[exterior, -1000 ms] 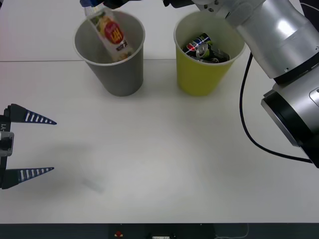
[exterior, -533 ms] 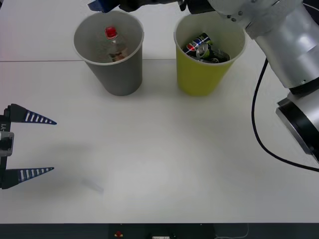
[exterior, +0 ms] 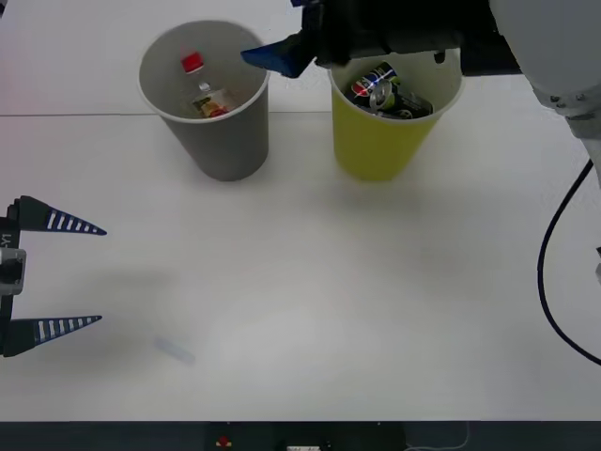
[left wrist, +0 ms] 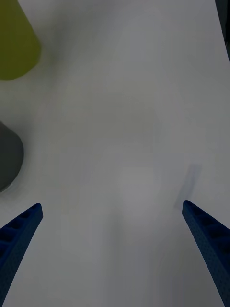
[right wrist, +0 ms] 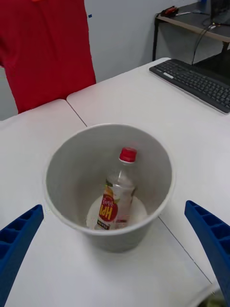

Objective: Put the can into the green bin and the plastic bottle into the gray bin

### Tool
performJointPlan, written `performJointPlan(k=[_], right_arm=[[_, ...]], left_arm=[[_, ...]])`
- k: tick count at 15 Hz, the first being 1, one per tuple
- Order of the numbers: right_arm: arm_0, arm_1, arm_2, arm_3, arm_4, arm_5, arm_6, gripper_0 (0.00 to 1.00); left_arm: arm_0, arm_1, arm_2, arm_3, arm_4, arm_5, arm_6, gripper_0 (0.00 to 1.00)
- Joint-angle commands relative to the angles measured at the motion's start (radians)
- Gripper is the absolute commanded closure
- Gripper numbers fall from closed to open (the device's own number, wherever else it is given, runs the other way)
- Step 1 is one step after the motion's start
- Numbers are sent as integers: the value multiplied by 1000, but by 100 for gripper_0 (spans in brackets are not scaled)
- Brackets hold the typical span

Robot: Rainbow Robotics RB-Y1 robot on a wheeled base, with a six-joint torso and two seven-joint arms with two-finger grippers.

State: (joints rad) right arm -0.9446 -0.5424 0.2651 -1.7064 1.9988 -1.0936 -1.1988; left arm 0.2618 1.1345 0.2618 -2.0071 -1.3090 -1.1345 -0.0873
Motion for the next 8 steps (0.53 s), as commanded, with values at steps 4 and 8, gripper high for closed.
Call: performJointPlan(k=[4, 8], right_arm=[[302, -122, -135, -320, -49, -40, 85, 0], [532, -214, -224, -498, -117, -40, 120, 0]], left_arm=[[0, 0, 0, 0, 0, 0, 0, 0], [0, 0, 0, 0, 0, 0, 0, 0]])
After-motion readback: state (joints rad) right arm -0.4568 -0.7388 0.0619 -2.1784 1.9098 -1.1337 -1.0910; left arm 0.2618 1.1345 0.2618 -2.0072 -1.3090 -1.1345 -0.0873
